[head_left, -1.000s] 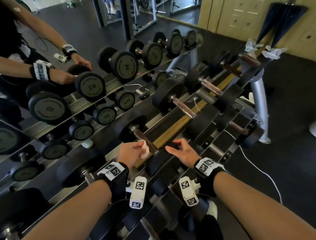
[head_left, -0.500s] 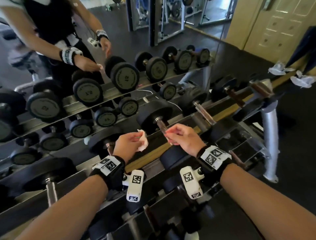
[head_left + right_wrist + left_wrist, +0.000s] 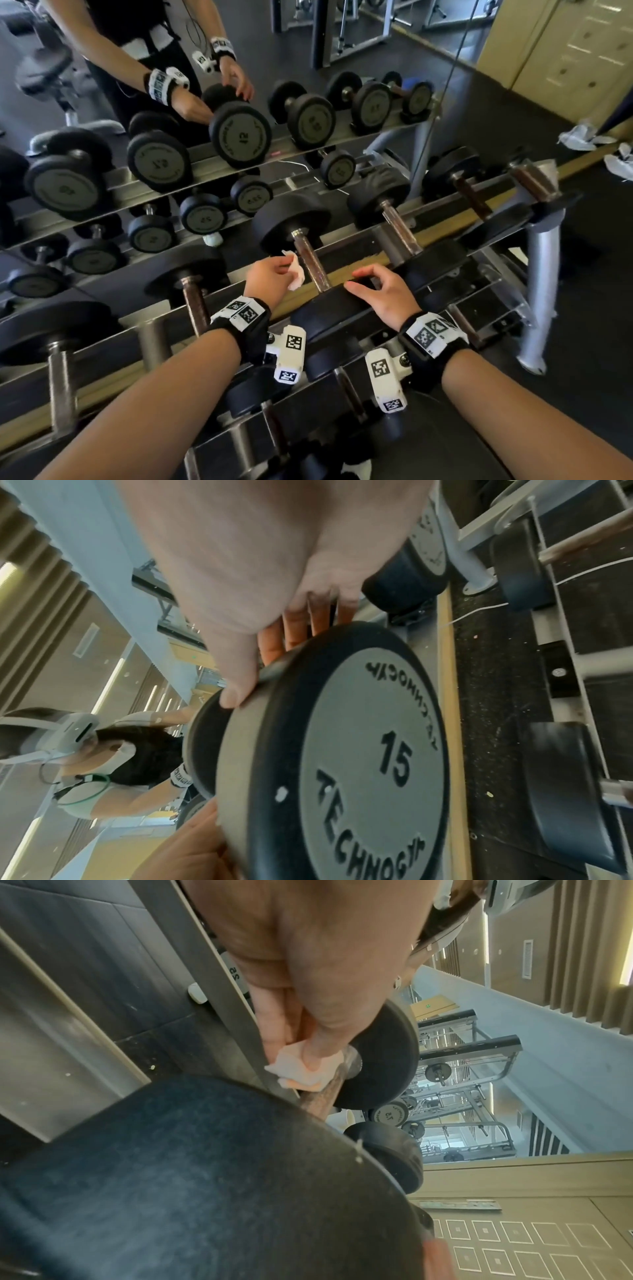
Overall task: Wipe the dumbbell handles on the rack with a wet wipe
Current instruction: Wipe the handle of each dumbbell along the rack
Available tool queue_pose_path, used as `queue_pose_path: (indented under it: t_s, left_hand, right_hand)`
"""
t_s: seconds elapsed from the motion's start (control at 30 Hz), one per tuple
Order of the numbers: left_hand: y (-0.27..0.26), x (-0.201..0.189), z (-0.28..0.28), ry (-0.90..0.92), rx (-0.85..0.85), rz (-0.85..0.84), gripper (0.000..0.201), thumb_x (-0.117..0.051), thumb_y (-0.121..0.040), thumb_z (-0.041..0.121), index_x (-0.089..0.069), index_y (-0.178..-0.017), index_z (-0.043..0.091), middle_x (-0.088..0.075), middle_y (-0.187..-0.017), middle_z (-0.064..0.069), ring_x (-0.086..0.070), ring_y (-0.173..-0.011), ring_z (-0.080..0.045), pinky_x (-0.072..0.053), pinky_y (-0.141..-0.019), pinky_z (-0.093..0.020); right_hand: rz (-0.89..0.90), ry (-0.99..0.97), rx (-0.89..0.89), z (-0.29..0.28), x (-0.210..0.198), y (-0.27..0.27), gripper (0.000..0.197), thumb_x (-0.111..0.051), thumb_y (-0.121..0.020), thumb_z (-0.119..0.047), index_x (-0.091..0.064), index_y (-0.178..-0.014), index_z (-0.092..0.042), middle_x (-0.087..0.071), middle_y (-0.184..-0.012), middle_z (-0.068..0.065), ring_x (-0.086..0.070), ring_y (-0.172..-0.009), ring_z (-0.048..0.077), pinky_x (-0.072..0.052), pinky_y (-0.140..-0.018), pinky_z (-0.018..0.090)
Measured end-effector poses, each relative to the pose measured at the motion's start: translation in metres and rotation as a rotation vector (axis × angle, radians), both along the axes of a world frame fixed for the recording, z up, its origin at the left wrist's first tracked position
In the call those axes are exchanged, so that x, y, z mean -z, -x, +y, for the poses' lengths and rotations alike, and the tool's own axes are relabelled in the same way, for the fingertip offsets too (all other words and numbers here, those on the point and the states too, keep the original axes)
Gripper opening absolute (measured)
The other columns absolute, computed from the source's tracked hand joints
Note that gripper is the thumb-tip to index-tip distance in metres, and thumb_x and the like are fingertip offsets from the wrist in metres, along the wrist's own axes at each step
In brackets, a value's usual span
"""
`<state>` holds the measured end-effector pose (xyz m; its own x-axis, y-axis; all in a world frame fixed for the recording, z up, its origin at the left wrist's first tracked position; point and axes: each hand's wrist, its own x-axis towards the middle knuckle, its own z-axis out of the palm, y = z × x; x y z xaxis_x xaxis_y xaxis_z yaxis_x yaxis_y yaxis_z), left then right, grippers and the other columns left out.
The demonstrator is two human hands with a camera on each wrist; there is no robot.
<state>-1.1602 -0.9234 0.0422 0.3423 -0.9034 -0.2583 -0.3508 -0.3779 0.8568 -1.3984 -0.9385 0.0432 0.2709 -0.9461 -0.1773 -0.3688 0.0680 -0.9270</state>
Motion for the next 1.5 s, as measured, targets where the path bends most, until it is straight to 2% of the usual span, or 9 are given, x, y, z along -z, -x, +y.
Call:
queue_pose_path:
  t_s: [0.1, 0.27, 0.53, 0.7, 0.83, 0.97, 1.13, 1.37, 1.5]
  left_hand:
    - [0.0, -0.002, -0.014, -0.005, -0.011, -0.042, 0.038, -0.069, -0.082, 0.011, -0.07, -0.121, 0.016, -0.075, -0.104, -0.002, -0.068, -0.1, -0.014, -0.052, -0.098, -0.036]
    - [-0.009, -0.004, -0.033, 0.009, -0.032, -0.056, 0.037, -0.069, -0.084, 0.014, -0.07, -0.121, 0.019, -0.074, -0.106, 0.001, -0.062, -0.106, -0.007, -0.042, -0.097, -0.018]
    - [0.001, 0.007, -0.04, -0.01, -0.027, -0.143, 0.039, -0.073, -0.085, 0.025, -0.068, -0.124, 0.023, -0.066, -0.127, -0.002, -0.056, -0.122, -0.017, -0.036, -0.093, -0.014]
    - [0.005, 0.01, -0.036, -0.007, -0.063, -0.087, 0.025, -0.073, -0.084, 0.027, -0.076, -0.11, 0.027, -0.073, -0.11, 0.004, -0.064, -0.109, -0.013, -0.044, -0.084, -0.014]
    - [0.007, 0.024, -0.015, -0.072, 0.115, 0.02, 0.014, -0.072, -0.086, 0.024, -0.078, -0.098, 0.027, -0.075, -0.096, 0.0, -0.07, -0.095, -0.016, -0.056, -0.089, -0.032]
    - [0.001, 0.02, -0.012, -0.103, 0.213, -0.01, 0.017, -0.077, -0.082, 0.021, -0.077, -0.096, 0.031, -0.076, -0.094, 0.007, -0.07, -0.091, -0.008, -0.057, -0.087, -0.032]
    - [-0.013, 0.001, -0.034, 0.043, -0.092, -0.101, 0.033, -0.07, -0.083, 0.029, -0.069, -0.062, 0.054, -0.071, -0.07, 0.019, -0.063, -0.08, 0.005, -0.046, -0.079, -0.014]
    - [0.009, 0.012, -0.025, -0.049, 0.025, 0.06, 0.021, -0.072, -0.085, 0.013, -0.077, -0.105, 0.02, -0.075, -0.099, -0.001, -0.069, -0.102, -0.018, -0.052, -0.098, -0.038]
    - [0.013, 0.021, -0.007, -0.108, 0.176, 0.057, 0.012, -0.076, -0.084, 0.018, -0.078, -0.093, 0.026, -0.075, -0.085, 0.004, -0.069, -0.081, -0.004, -0.056, -0.078, -0.021]
  right_hand:
    - [-0.055, -0.035, 0.011, -0.001, 0.008, 0.005, 0.025, -0.079, -0.082, -0.027, -0.067, -0.103, -0.02, -0.067, -0.102, -0.011, -0.057, -0.09, -0.02, -0.039, -0.077, -0.002]
    - [-0.032, -0.079, -0.002, -0.007, 0.012, 0.007, 0.028, -0.081, -0.08, -0.033, -0.068, -0.103, -0.024, -0.068, -0.105, -0.012, -0.06, -0.1, -0.004, -0.042, -0.079, 0.002]
    - [-0.057, -0.089, 0.036, -0.005, 0.018, 0.007, 0.03, -0.08, -0.08, -0.034, -0.067, -0.105, -0.024, -0.068, -0.104, -0.01, -0.06, -0.092, -0.012, -0.042, -0.075, 0.001]
    - [-0.077, -0.117, 0.036, -0.004, 0.017, 0.006, 0.034, -0.079, -0.08, -0.036, -0.066, -0.109, -0.024, -0.068, -0.108, -0.007, -0.063, -0.104, 0.005, -0.051, -0.087, 0.017]
    - [-0.135, -0.142, 0.053, -0.001, 0.015, 0.004, 0.037, -0.08, -0.077, -0.037, -0.066, -0.108, -0.023, -0.07, -0.108, -0.001, -0.067, -0.104, 0.017, -0.054, -0.096, 0.044]
    - [-0.13, -0.135, 0.047, -0.001, 0.016, 0.005, 0.042, -0.08, -0.071, -0.046, -0.067, -0.106, -0.026, -0.069, -0.109, 0.0, -0.065, -0.107, 0.018, -0.052, -0.099, 0.046]
    - [-0.127, -0.132, 0.049, -0.001, 0.016, 0.004, 0.056, -0.077, -0.059, -0.062, -0.067, -0.105, -0.03, -0.069, -0.107, -0.003, -0.066, -0.104, 0.015, -0.054, -0.098, 0.044]
    - [-0.145, -0.157, 0.062, 0.001, 0.015, 0.004, 0.057, -0.078, -0.059, -0.061, -0.067, -0.106, -0.03, -0.069, -0.11, 0.0, -0.065, -0.108, 0.02, -0.052, -0.099, 0.048]
    - [-0.167, -0.179, 0.062, 0.001, 0.014, 0.004, 0.058, -0.08, -0.06, -0.059, -0.067, -0.107, -0.029, -0.069, -0.112, 0.002, -0.065, -0.11, 0.023, -0.052, -0.098, 0.05]
